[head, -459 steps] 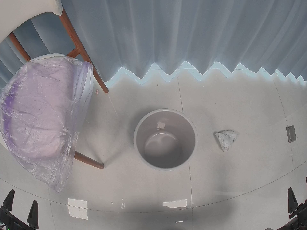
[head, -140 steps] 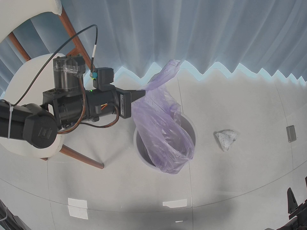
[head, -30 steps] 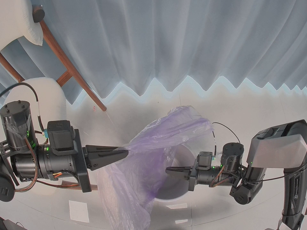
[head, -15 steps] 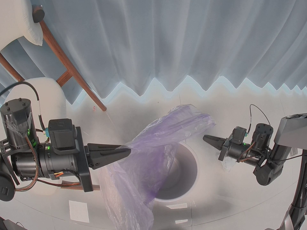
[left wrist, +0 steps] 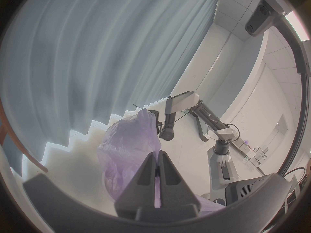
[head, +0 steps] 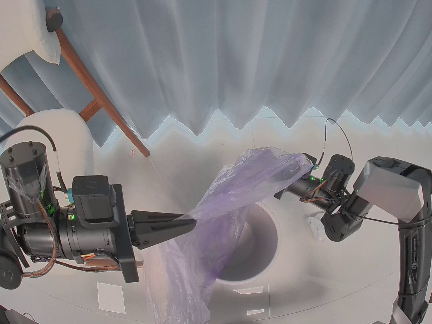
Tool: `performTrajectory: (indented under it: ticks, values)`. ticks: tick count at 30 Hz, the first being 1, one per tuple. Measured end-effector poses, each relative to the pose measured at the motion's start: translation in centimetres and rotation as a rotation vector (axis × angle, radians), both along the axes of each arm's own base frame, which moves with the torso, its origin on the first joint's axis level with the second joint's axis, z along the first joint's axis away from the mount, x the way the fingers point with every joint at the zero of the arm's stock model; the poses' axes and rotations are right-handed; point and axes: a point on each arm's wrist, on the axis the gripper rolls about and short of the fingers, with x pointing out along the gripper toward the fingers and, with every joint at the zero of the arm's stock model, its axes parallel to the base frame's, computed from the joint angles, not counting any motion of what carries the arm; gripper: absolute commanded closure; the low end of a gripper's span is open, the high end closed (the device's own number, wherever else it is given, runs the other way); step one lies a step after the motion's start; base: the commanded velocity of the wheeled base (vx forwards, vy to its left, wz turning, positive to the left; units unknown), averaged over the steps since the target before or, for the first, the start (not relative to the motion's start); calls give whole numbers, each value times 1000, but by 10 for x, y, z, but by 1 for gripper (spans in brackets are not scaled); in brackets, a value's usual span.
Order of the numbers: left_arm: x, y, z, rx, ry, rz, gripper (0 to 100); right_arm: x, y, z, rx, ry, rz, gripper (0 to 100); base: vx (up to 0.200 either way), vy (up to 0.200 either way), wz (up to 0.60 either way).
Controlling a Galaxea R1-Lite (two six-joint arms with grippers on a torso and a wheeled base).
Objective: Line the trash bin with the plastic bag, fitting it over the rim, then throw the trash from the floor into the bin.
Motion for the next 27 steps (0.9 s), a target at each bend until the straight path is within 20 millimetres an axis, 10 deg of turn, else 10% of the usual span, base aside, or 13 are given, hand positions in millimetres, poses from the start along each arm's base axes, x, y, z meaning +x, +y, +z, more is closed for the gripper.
performTrajectory:
  ticks: [12,27]
  values:
    - [-8,-9,0,4,-3,-39,100,11,56,-23,47,-4,102,100,0,0,0]
    - [-5,-11,0,2,5,-45,100,-83,65,-40,-73,276,254,100,0,0,0]
